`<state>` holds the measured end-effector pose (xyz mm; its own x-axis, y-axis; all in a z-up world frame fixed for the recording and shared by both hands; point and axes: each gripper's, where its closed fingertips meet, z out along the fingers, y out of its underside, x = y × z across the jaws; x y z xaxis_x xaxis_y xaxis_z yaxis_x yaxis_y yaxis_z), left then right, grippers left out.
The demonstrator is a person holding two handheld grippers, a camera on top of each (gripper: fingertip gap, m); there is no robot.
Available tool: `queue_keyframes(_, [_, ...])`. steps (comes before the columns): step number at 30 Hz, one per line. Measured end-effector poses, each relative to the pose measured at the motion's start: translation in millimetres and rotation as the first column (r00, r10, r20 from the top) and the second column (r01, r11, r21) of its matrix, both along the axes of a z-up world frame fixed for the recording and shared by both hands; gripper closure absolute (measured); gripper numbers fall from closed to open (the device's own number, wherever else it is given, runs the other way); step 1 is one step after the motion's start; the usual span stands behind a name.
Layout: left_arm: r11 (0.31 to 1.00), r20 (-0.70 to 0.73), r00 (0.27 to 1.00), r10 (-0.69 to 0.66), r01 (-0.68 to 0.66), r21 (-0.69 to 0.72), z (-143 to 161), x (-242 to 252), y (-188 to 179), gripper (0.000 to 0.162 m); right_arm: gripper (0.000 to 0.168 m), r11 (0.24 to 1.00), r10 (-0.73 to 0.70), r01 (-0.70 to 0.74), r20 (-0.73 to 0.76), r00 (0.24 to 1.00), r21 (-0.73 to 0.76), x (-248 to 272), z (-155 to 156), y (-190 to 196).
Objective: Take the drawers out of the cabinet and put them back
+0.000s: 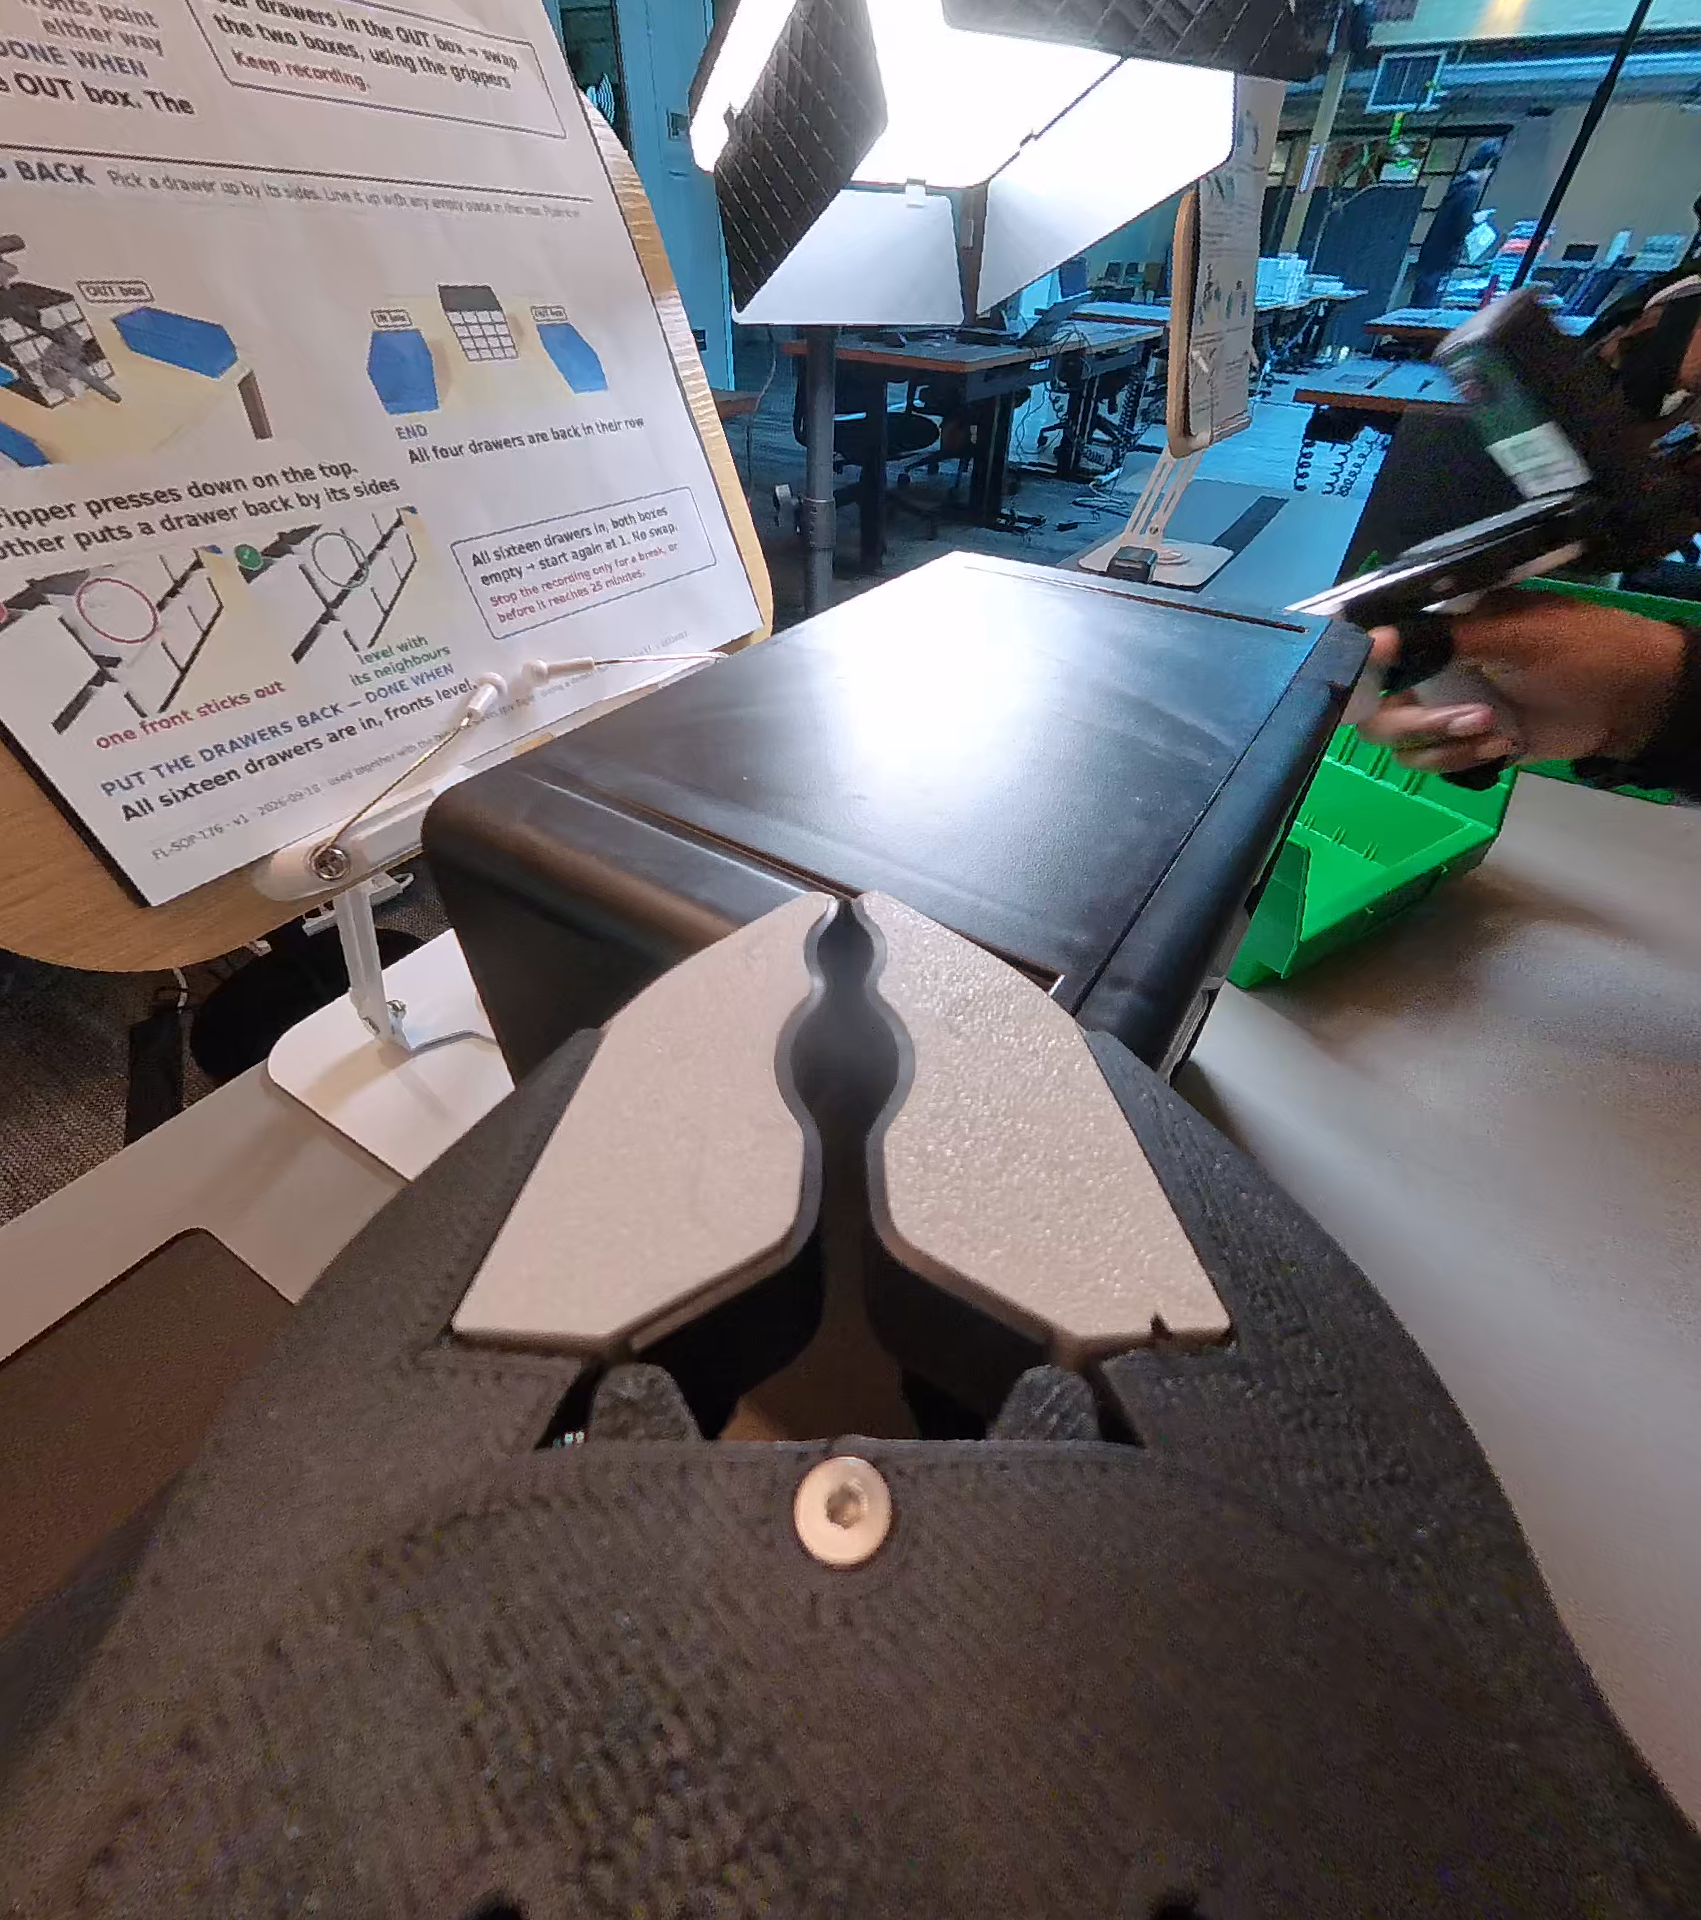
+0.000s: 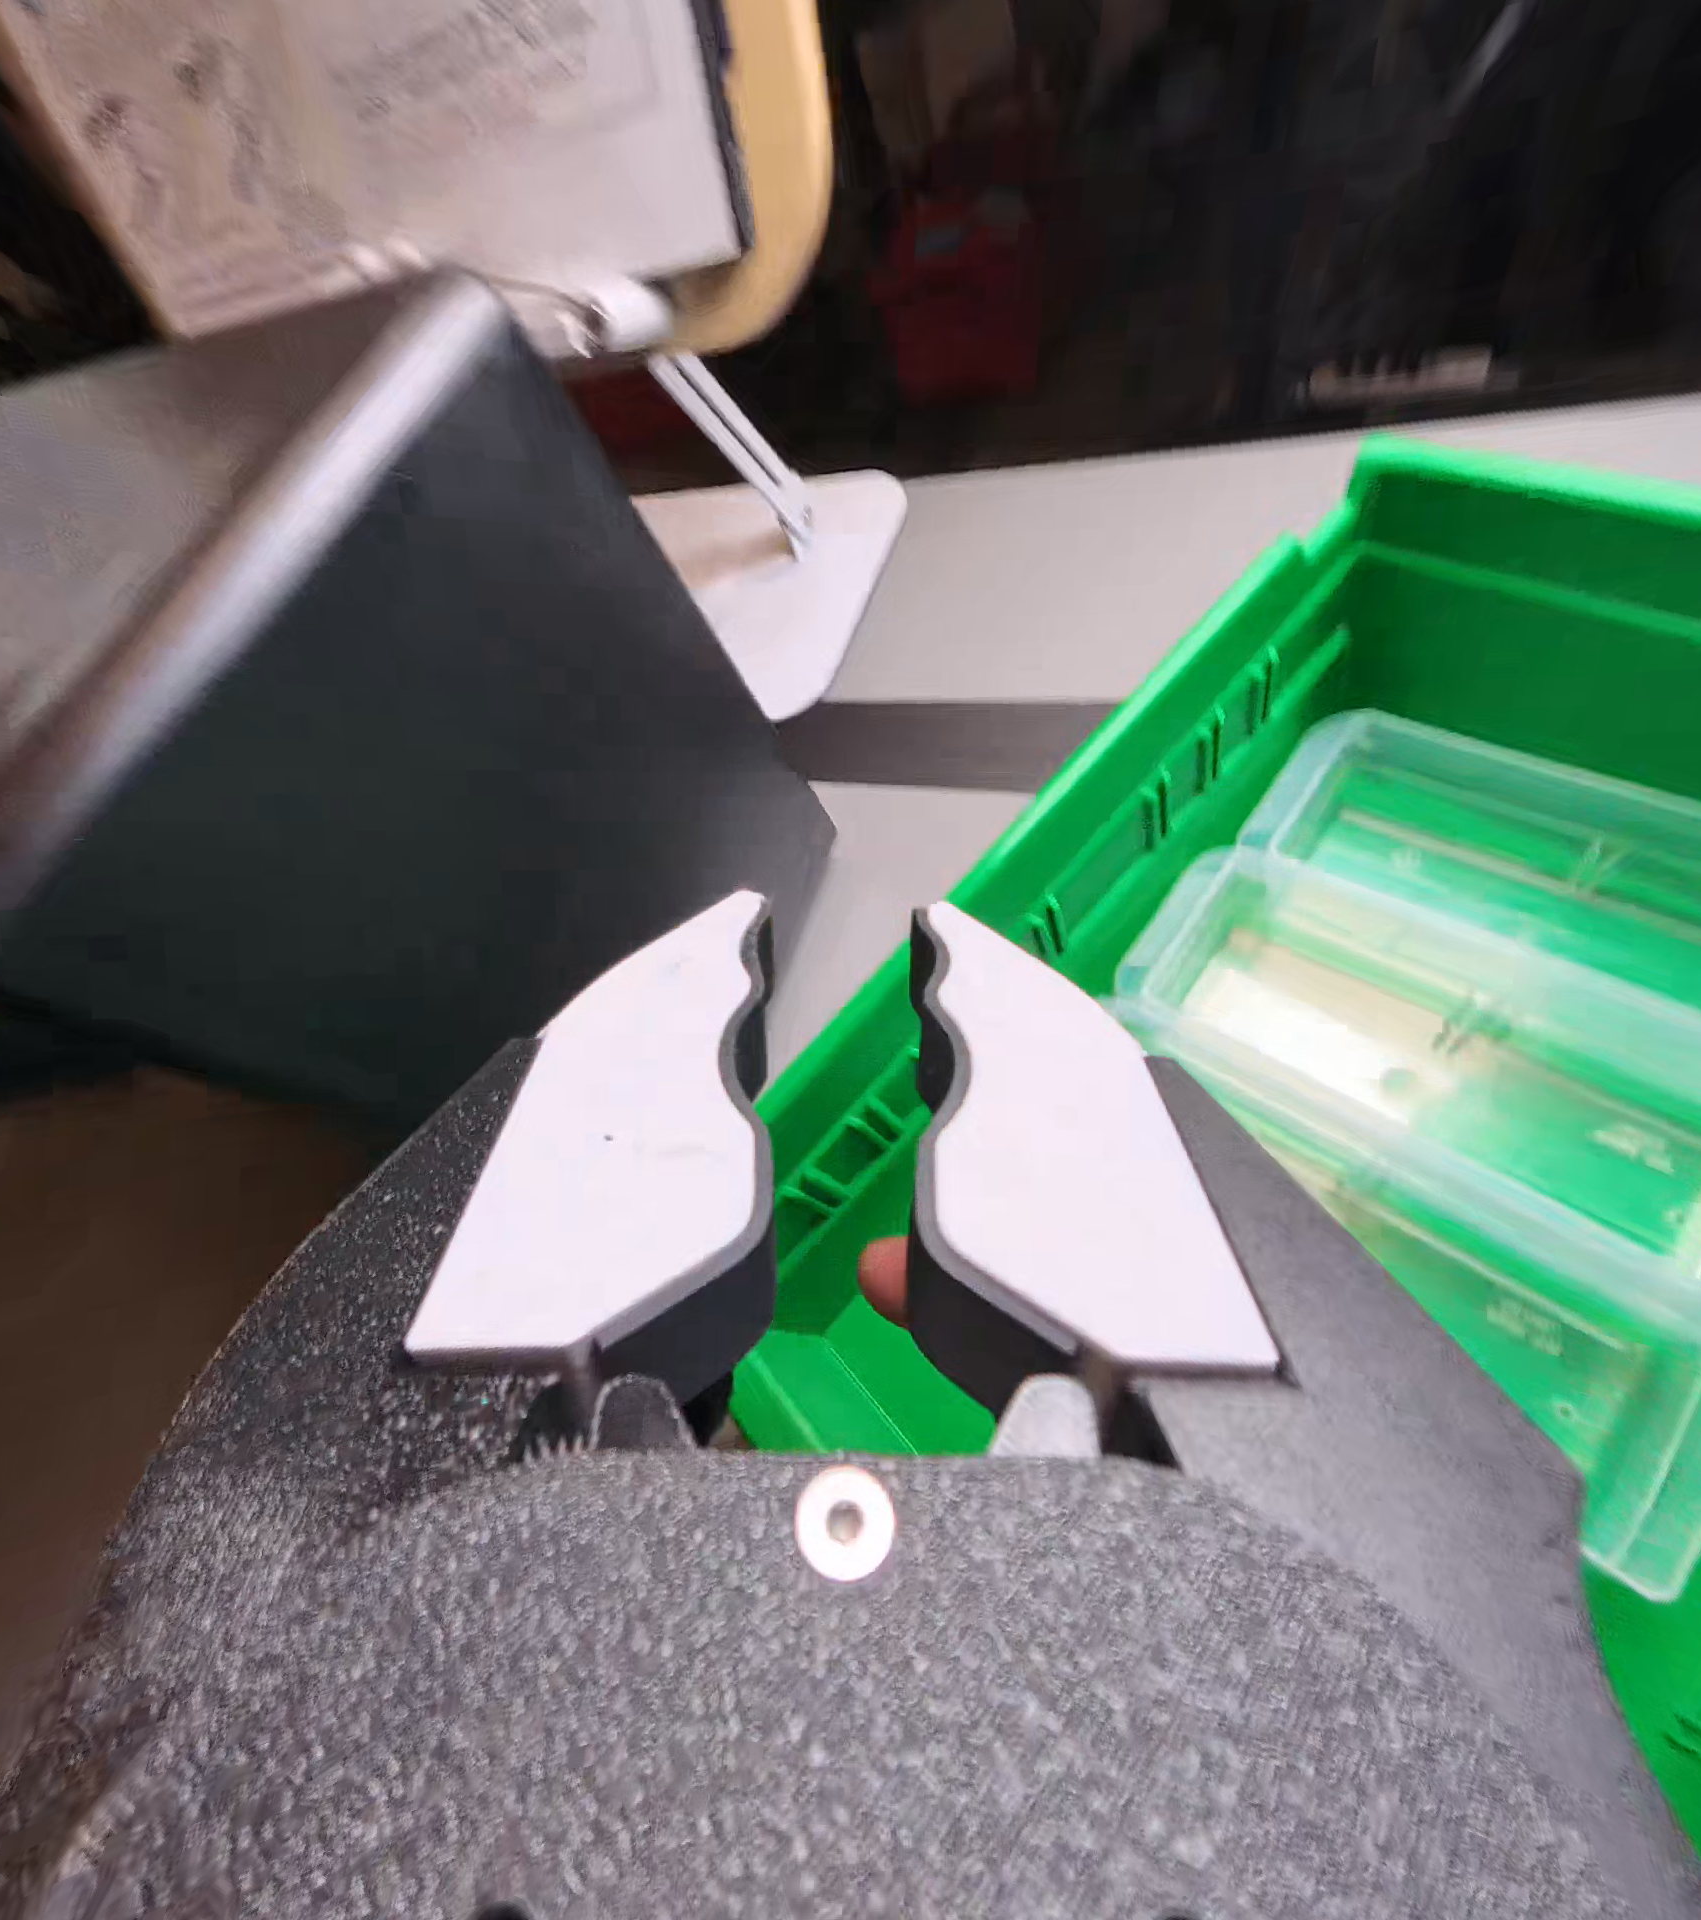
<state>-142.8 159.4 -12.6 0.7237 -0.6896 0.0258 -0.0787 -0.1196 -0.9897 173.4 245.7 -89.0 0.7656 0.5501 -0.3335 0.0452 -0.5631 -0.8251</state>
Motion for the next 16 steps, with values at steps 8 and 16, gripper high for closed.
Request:
queue_keyframes(8, [1.0, 0.001, 1.0, 0.0, 0.0, 0.0, 0, 0, 0, 0.162, 0.135, 0.806, 0.071, -0.306, 0.429, 0.9, 0.507, -50, 43, -92])
queue_keyframes(16, [1.0, 0.009, 1.0, 0.0, 0.0, -0.001, 0, 0, 0, 0.162, 0.141, 0.477, -0.279, -0.615, 0.771, 0.572, 0.628, -104, 5, -106])
